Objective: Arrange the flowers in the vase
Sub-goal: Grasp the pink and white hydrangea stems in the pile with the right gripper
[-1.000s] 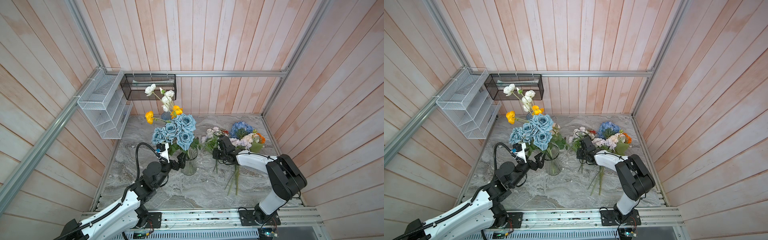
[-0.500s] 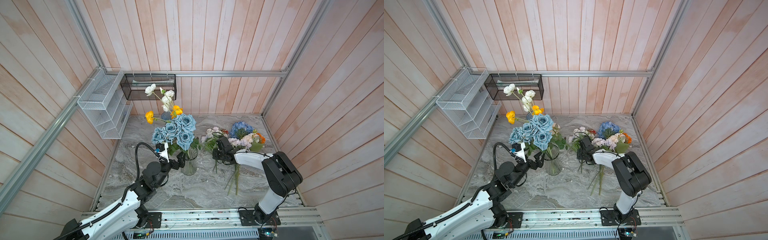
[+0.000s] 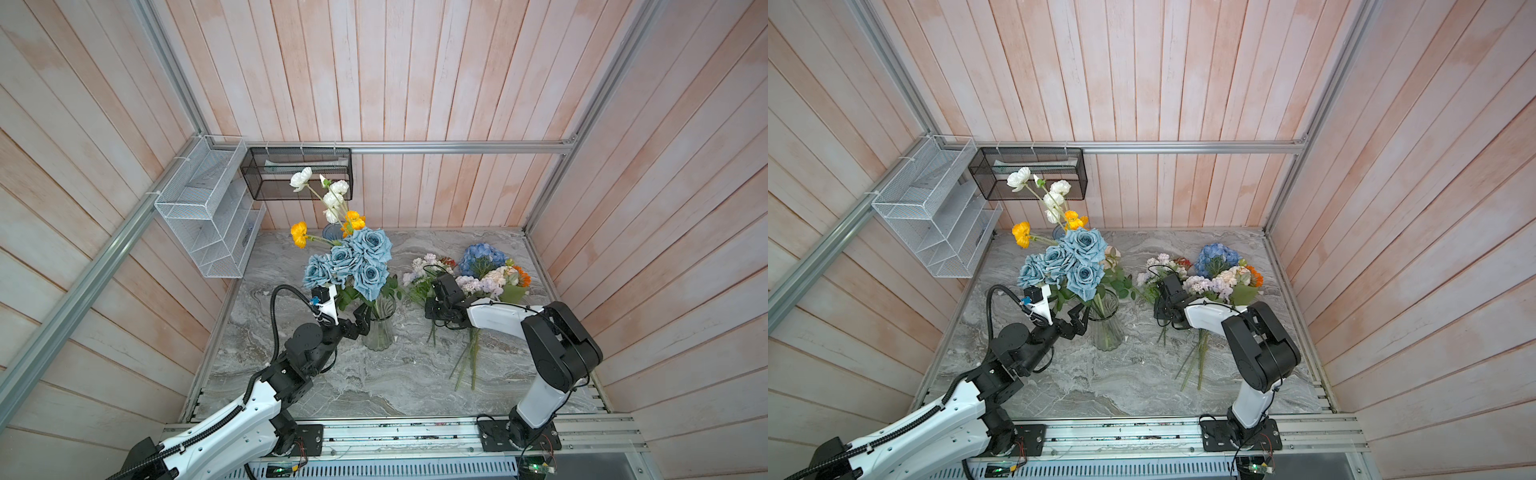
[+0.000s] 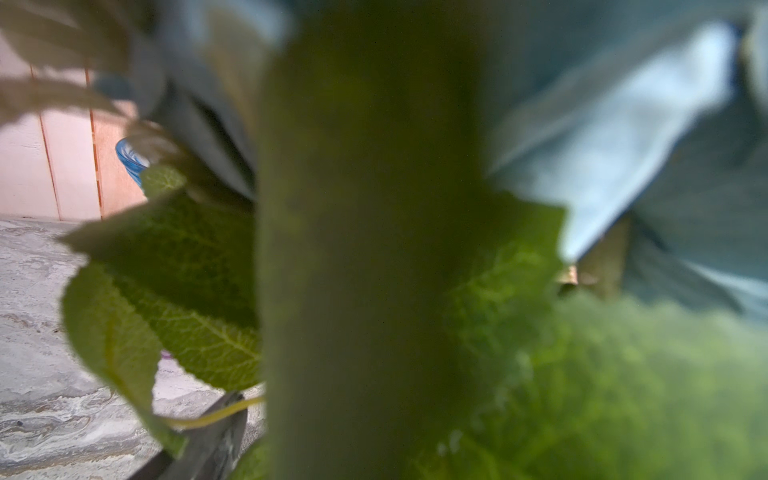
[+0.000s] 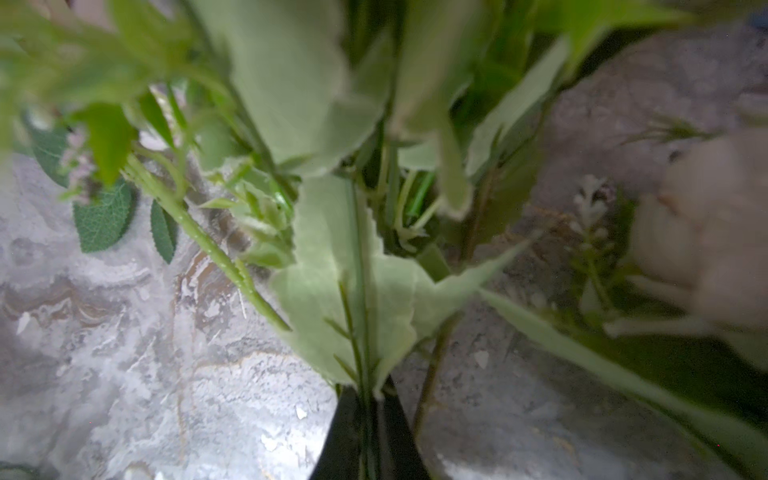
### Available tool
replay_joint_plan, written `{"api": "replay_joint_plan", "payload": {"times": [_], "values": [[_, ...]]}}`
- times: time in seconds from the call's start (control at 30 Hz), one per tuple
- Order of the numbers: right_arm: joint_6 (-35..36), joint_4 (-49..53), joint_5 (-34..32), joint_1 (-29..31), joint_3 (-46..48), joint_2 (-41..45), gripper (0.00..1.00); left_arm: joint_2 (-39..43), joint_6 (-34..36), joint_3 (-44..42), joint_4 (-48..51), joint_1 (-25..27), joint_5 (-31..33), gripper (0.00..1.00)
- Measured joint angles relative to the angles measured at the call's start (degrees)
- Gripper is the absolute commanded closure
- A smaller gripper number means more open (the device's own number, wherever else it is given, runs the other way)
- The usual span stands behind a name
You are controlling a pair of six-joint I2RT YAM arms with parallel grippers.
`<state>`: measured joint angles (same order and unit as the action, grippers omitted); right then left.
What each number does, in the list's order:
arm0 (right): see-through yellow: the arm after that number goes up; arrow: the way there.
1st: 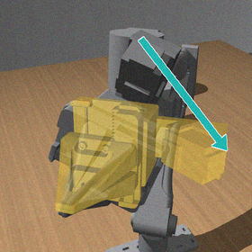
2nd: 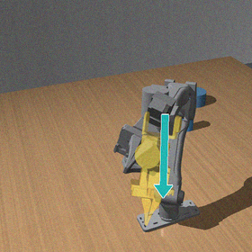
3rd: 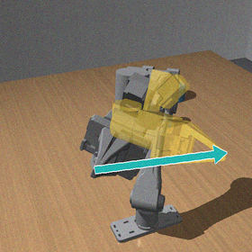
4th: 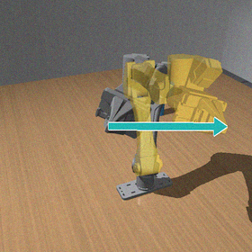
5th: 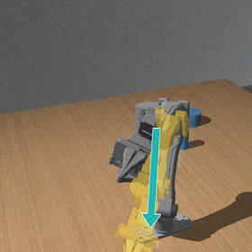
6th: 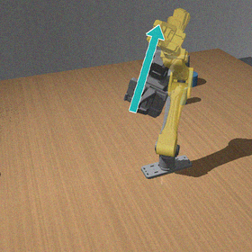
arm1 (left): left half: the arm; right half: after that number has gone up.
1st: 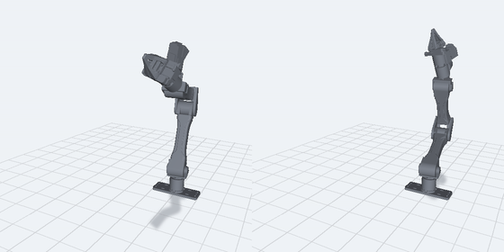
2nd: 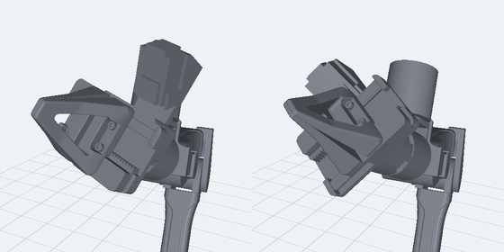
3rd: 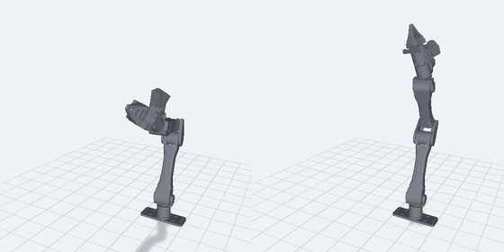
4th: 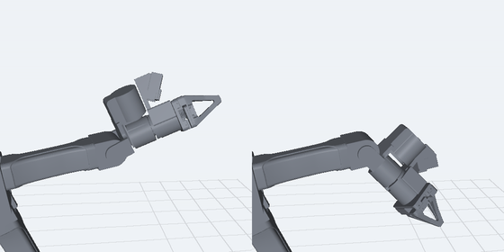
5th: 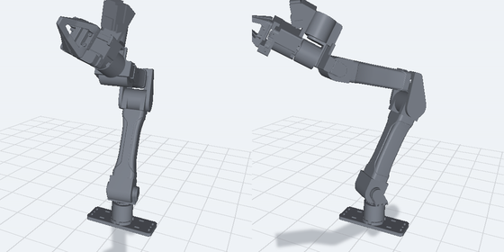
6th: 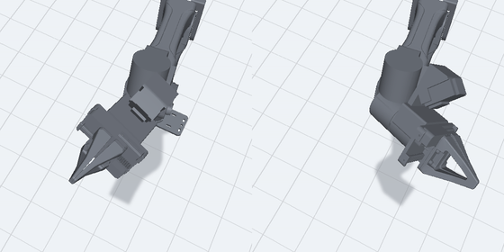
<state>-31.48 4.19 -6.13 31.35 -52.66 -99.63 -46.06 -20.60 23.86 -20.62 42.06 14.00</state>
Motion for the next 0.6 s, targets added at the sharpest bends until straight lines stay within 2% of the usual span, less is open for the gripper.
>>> {"api": "replay_joint_plan", "payload": {"times": [0.23, 0.6], "values": [[0.17, -0.28, 0.0, -0.5, 0.0, 1.99, 1.0, 0.0, 0.0, 0.0, -0.24, 0.0, 0.0, 0.0], [1.22, -0.87, 0.81, -1.66, -0.31, 10.78, 1.0, 0.0, -0.02, -0.09, -0.87, 0.0, 0.0, 0.0]]}}
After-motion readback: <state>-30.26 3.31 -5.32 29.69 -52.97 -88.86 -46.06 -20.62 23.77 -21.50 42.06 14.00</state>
